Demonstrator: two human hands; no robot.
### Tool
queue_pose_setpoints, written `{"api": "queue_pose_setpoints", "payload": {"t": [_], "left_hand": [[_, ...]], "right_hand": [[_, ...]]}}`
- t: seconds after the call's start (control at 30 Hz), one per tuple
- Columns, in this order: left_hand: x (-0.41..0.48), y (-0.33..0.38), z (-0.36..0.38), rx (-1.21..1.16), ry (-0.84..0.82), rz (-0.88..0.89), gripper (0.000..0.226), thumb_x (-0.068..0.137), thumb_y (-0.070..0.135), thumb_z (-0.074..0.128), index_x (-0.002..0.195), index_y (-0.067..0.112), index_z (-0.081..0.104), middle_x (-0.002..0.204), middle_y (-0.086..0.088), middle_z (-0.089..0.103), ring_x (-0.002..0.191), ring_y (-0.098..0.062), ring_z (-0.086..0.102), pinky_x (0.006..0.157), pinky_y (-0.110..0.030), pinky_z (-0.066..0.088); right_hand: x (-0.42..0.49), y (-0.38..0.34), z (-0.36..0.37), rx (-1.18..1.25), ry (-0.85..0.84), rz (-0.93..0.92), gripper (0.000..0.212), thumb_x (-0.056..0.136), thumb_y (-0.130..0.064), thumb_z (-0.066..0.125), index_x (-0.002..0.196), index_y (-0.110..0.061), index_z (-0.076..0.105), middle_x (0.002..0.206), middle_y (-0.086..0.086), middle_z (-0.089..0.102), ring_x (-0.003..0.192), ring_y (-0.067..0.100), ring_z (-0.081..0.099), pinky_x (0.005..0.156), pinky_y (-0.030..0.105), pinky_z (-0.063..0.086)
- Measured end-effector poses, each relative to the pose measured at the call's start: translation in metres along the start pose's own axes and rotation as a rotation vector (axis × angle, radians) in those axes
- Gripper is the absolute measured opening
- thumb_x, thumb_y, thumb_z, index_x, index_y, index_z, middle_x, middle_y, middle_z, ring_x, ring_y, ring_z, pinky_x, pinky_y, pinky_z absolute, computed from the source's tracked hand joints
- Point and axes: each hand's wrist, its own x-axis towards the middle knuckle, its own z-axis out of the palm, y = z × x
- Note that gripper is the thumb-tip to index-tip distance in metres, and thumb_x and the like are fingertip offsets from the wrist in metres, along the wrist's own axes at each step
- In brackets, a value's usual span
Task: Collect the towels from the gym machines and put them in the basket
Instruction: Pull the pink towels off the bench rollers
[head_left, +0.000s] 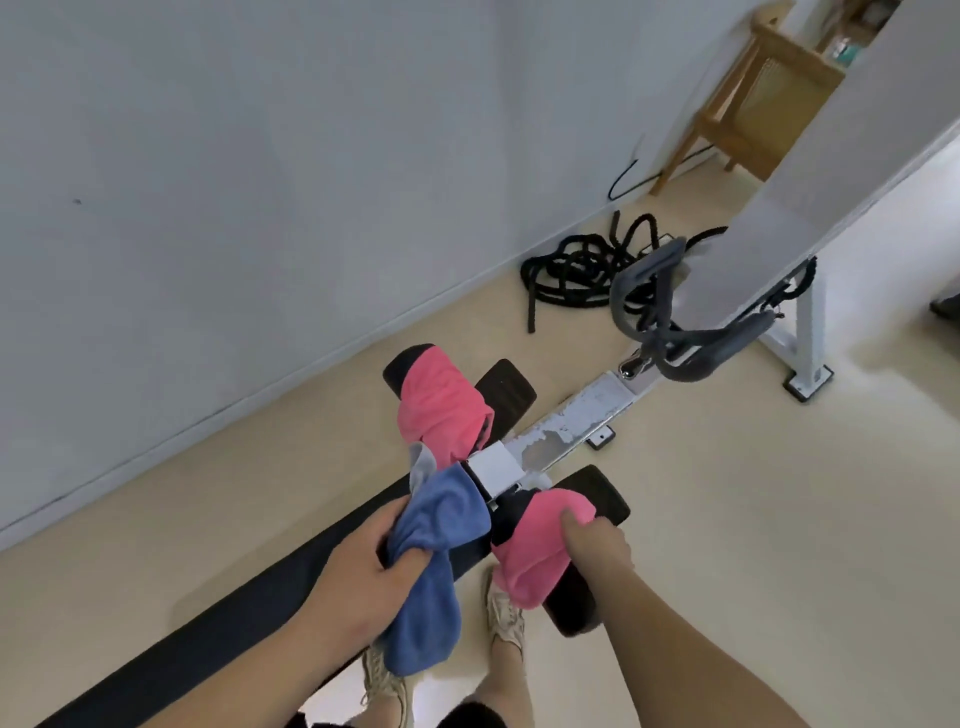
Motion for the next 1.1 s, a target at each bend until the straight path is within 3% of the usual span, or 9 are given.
{"api": "queue_pose_setpoints", "payload": {"t": [0.17,0.23,0.33,0.4,0.47,0.63,0.83,0.97,1.1], "left_hand": [[0.015,0.019,0.020,-0.015,0.079,-0.115,0.048,0.093,0.026,0.071,0.135,0.047,0.061,0.114,0.021,0.078,0.108,0.002,0.072,0.099,-0.031,0.059],[0.016,0.025,0.026,0.001,0.118,-0.150,0.050,0.093,0.025,0.071,0.137,0.046,0.060,0.115,0.018,0.078,0.107,0.002,0.072,0.097,-0.028,0.059],[0.019,0.028,0.030,-0.027,0.167,-0.169,0.047,0.094,0.020,0.071,0.135,0.043,0.063,0.111,0.022,0.078,0.103,0.008,0.071,0.085,-0.017,0.057],[0.018,0.030,0.030,-0.054,0.217,-0.171,0.046,0.095,0.017,0.071,0.134,0.041,0.064,0.109,0.027,0.077,0.102,0.012,0.070,0.083,-0.016,0.056],[0.015,0.036,0.030,-0.076,0.263,-0.179,0.044,0.096,0.018,0.070,0.128,0.047,0.064,0.108,0.029,0.076,0.102,0.012,0.070,0.090,-0.022,0.057],[0.004,0.049,0.018,-0.138,0.344,-0.149,0.041,0.096,0.019,0.070,0.124,0.047,0.064,0.108,0.032,0.074,0.104,0.007,0.071,0.100,-0.034,0.059],[-0.029,0.047,0.001,-0.207,0.325,-0.001,0.072,0.092,0.019,0.073,0.151,0.049,0.045,0.131,0.023,0.070,0.117,0.011,0.066,0.106,-0.029,0.055],[-0.052,0.034,-0.020,-0.291,0.255,0.092,0.093,0.079,0.015,0.083,0.154,0.044,0.036,0.133,0.028,0.065,0.124,0.012,0.061,0.103,-0.013,0.049],[-0.058,0.025,-0.054,-0.200,0.417,0.087,0.059,0.072,0.055,0.061,0.130,0.056,0.051,0.110,0.024,0.073,0.102,0.004,0.069,0.094,-0.028,0.056]], "right_hand": [[0.025,-0.040,-0.018,0.156,-0.234,0.072,0.060,0.104,-0.031,0.052,0.149,0.008,0.044,0.141,0.023,0.058,0.132,0.037,0.056,0.116,0.043,0.043],[0.042,-0.043,-0.019,0.210,-0.271,0.124,0.071,0.101,-0.029,0.061,0.156,0.005,0.033,0.152,0.023,0.049,0.139,0.040,0.049,0.114,0.045,0.043],[0.049,-0.042,-0.021,0.321,-0.266,0.091,0.070,0.086,-0.016,0.080,0.144,0.008,0.048,0.129,0.024,0.063,0.111,0.036,0.062,0.092,0.044,0.051],[0.037,-0.043,-0.026,0.353,-0.235,-0.028,0.050,0.083,-0.001,0.076,0.130,0.008,0.060,0.105,0.017,0.070,0.093,0.028,0.066,0.082,0.039,0.054],[0.010,-0.048,-0.033,0.402,-0.229,-0.185,0.043,0.081,0.005,0.073,0.123,0.002,0.065,0.101,0.015,0.074,0.091,0.025,0.072,0.074,0.033,0.058],[-0.094,-0.061,-0.038,0.557,-0.290,-0.524,0.025,0.077,-0.023,0.086,0.098,-0.016,0.074,0.095,0.017,0.079,0.091,0.037,0.076,0.082,0.055,0.065],[-0.196,-0.092,0.001,0.308,-0.325,-0.801,0.031,0.090,-0.033,0.071,0.073,-0.011,0.060,0.067,0.006,0.058,0.061,0.010,0.052,0.061,0.030,0.046],[-0.240,-0.106,0.021,0.137,-0.343,-0.915,0.028,0.105,-0.029,0.052,0.079,-0.028,0.061,0.094,0.003,0.057,0.079,0.007,0.057,0.073,0.019,0.042],[-0.278,-0.102,0.032,-0.015,-0.585,-0.965,0.030,0.104,-0.032,0.053,0.082,-0.031,0.074,0.109,-0.002,0.054,0.096,0.002,0.058,0.085,0.013,0.045]]}}
